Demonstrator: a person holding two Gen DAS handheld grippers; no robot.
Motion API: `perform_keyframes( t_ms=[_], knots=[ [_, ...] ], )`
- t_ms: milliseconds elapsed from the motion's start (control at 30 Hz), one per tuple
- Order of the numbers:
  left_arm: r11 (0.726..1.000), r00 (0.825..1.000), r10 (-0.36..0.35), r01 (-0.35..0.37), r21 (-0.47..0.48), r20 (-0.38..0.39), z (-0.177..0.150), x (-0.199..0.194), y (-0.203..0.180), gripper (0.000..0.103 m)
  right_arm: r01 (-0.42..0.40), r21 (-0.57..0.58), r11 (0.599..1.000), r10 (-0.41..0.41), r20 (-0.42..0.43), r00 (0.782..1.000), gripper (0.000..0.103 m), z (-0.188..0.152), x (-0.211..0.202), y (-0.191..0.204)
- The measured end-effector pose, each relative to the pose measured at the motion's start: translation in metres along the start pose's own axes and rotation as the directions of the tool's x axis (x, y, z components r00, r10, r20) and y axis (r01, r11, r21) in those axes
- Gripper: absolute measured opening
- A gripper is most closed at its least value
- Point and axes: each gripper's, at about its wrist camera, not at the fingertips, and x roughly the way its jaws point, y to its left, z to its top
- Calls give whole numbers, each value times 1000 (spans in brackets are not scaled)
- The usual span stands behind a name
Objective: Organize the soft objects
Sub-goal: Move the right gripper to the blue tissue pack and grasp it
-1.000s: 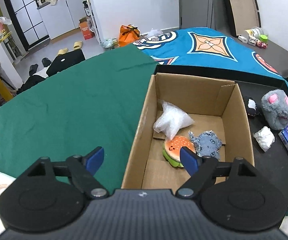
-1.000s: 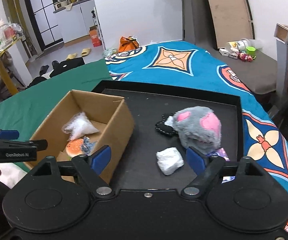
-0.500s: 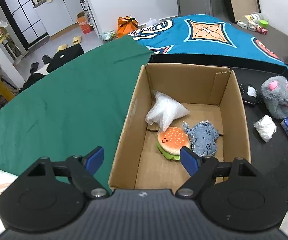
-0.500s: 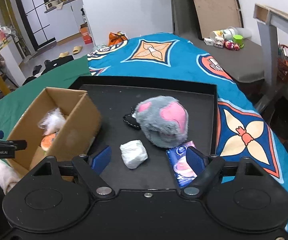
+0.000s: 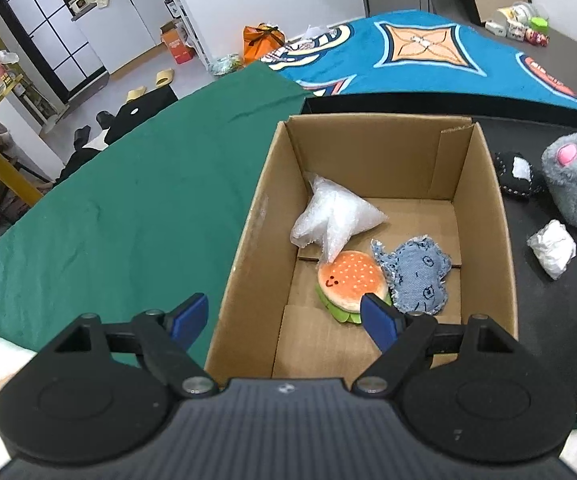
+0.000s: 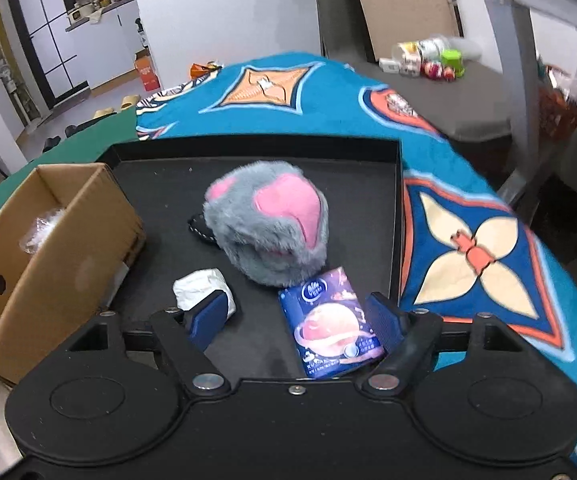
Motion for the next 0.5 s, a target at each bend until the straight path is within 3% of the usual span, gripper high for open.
perform_keyframes(
  t_ms=[300, 500],
  knots=[
    [998, 999, 43, -42, 38, -33, 6, 14, -9, 82, 6, -8, 1000, -6, -36, 999, 74, -6, 21, -6],
    [999, 998, 42, -41, 12, -45, 7, 18, -10, 82, 28, -47, 999, -30, -48, 998, 74, -8, 29, -3]
  ],
)
